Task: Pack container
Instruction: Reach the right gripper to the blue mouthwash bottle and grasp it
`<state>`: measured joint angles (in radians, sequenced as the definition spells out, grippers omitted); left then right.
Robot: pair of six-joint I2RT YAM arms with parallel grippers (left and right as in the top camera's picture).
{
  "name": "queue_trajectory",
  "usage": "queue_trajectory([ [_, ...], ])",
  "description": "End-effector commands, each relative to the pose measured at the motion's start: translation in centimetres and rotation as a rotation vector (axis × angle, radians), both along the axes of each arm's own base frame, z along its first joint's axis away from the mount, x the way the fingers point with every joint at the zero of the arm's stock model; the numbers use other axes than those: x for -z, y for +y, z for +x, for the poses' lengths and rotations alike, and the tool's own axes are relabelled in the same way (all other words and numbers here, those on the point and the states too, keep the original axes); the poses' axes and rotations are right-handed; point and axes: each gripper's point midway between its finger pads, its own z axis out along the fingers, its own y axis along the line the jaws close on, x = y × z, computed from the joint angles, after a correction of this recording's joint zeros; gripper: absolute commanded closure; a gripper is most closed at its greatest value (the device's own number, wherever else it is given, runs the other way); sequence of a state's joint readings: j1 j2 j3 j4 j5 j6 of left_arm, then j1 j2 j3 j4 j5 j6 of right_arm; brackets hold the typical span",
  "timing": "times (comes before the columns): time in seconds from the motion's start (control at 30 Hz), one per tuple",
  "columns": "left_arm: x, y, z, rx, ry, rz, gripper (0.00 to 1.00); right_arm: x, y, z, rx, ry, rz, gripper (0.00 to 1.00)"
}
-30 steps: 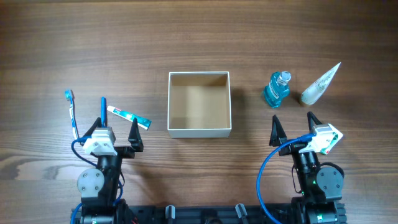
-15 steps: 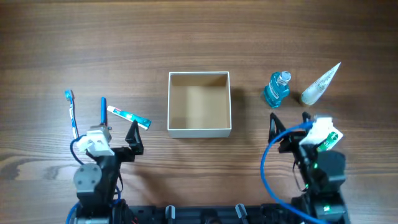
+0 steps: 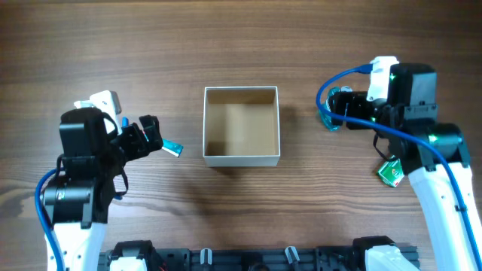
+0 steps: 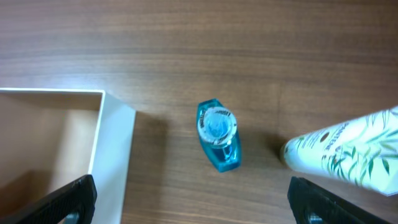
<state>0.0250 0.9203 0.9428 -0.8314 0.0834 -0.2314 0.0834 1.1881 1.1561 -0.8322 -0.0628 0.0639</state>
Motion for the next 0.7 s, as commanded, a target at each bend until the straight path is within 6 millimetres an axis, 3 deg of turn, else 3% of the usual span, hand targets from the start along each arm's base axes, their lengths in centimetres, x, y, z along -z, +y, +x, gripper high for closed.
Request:
queue_trajectory([
  [0.0,-0.2,-0.3,0.7,0.001,0.002,-0.021,0.00,0.2,-1.5,2.3,-0.015,-0.023,-0.108,0.00],
  [0.2,-0.1,-0.3,0.8,-0.015,0.009,-0.036,0.00,6.6,-1.1,4.6,-0.088,0.134,-0.146,0.00],
  [0.4,-0.3,-0.3,1.0,-0.015,-0.002,-0.036,0.00,11.1,-0.2,5.6,-0.124,0.235,-0.105,0.05],
  [0.67,-0.5,-0.3,1.2,-0.015,-0.013,-0.036,0.00,11.9,-0.2,5.7,-0.115,0.256,-0.098,0.45],
])
